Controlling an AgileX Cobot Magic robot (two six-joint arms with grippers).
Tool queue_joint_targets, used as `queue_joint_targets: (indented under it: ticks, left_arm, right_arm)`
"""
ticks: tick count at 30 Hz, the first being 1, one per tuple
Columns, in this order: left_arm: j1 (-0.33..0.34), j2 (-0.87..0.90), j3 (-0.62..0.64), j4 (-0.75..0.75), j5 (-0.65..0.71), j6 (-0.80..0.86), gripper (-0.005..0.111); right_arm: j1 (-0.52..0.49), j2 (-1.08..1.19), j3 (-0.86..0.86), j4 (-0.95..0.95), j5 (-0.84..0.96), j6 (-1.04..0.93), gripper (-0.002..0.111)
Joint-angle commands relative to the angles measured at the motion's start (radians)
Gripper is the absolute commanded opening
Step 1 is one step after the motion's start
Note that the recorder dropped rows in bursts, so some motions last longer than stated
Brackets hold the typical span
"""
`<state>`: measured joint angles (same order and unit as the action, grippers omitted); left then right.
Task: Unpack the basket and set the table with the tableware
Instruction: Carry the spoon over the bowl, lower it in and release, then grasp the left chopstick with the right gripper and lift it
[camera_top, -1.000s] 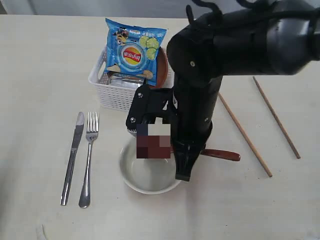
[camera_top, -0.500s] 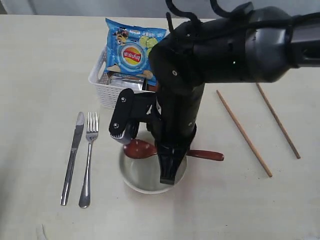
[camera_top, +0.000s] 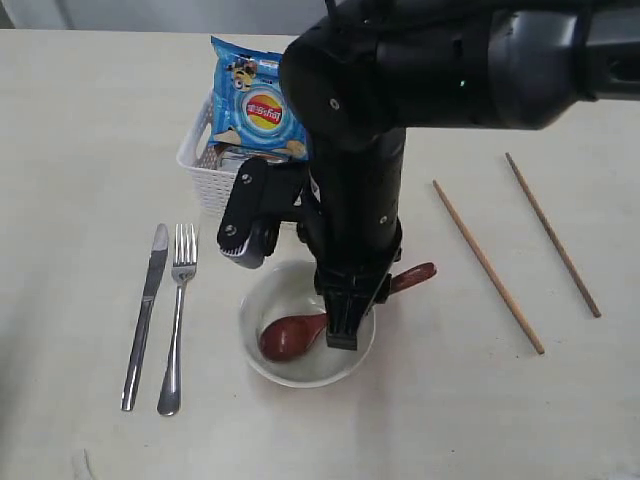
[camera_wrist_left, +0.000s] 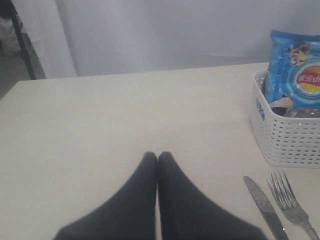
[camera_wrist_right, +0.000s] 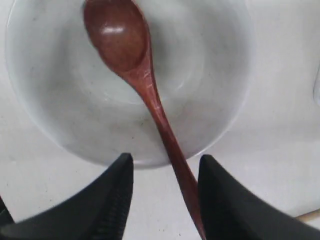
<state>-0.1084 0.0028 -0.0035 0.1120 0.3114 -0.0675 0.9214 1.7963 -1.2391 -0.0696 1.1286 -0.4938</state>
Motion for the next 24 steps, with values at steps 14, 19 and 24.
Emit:
queue_joint_targets:
  ticks: [14, 19, 24]
  left_arm:
    - [-0.006, -0.003, 0.003, -0.011, -0.007, 0.000, 0.000]
    - [-0.006, -0.003, 0.003, -0.011, -0.007, 0.000, 0.000]
    - [-0.006, -0.003, 0.003, -0.011, -0.007, 0.000, 0.000]
  right_arm:
    - [-0.492, -0.138, -0.050, -0.015, 0.092, 0.377, 0.041]
    - [-0.616, -0.136, 0.028, 0.208, -0.076, 0.279, 0.041]
    - [-0.618, -0.136, 0.161, 0.178, -0.301, 0.272, 0.041]
